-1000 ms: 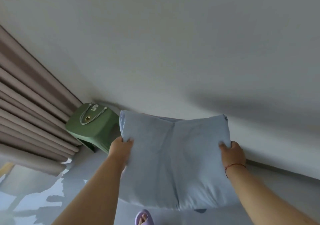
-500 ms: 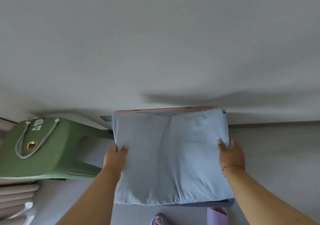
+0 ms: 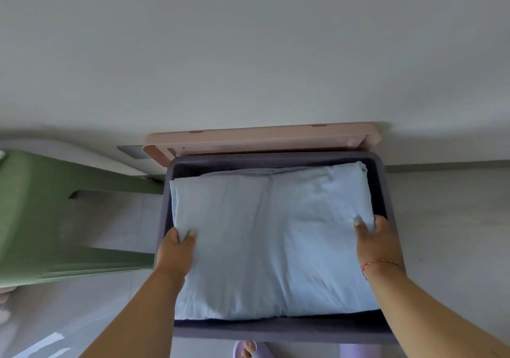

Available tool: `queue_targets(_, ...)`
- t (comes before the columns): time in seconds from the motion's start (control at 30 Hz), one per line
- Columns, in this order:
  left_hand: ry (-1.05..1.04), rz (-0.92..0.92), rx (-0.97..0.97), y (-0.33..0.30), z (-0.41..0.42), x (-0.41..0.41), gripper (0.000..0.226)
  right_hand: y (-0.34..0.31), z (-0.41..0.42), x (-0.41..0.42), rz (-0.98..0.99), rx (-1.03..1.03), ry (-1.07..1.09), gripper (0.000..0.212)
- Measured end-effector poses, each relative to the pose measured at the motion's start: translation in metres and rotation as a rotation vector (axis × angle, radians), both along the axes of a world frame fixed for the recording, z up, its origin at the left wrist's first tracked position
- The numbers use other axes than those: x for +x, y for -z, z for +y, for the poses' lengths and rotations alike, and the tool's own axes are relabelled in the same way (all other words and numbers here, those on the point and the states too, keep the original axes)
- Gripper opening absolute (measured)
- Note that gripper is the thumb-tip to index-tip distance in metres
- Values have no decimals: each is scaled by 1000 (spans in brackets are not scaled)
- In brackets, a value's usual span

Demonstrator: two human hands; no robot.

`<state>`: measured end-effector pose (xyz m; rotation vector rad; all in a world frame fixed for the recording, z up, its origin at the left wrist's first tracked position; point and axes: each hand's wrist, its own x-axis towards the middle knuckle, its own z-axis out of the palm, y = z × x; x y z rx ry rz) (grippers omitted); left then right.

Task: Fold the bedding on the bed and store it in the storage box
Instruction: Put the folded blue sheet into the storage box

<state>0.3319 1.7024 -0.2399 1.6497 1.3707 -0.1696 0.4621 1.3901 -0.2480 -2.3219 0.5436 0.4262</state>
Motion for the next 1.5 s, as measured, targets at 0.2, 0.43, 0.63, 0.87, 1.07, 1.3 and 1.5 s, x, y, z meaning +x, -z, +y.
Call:
queue_targets(0.2,164,179,197,34,12,4,31,29,-7,2,59,-248,-30,37)
queue_targets(0.43,563,287,476,57,-9,6,64,53,12,-7,48,-417,-236,54)
queue_targets(0.63,746,583,302,91,-43,-8,82,73,27,-17,228,-292,-466,74)
queue_targets(0.87,811,755,37,120,-73,-46,120,104,29,-46,596,-324,-755,98)
queue_targets(1.07,810,799,81,104,-60,13,107,102,52,-16,531,-300,-666,81)
queue_targets(1.3,612,348,51,73,-53,101,80,70,90,38,225,-44,-481,59)
queue_targets(1.5,514,78,14,-15,-63,112,46,-15,101,50,100,147,-426,43)
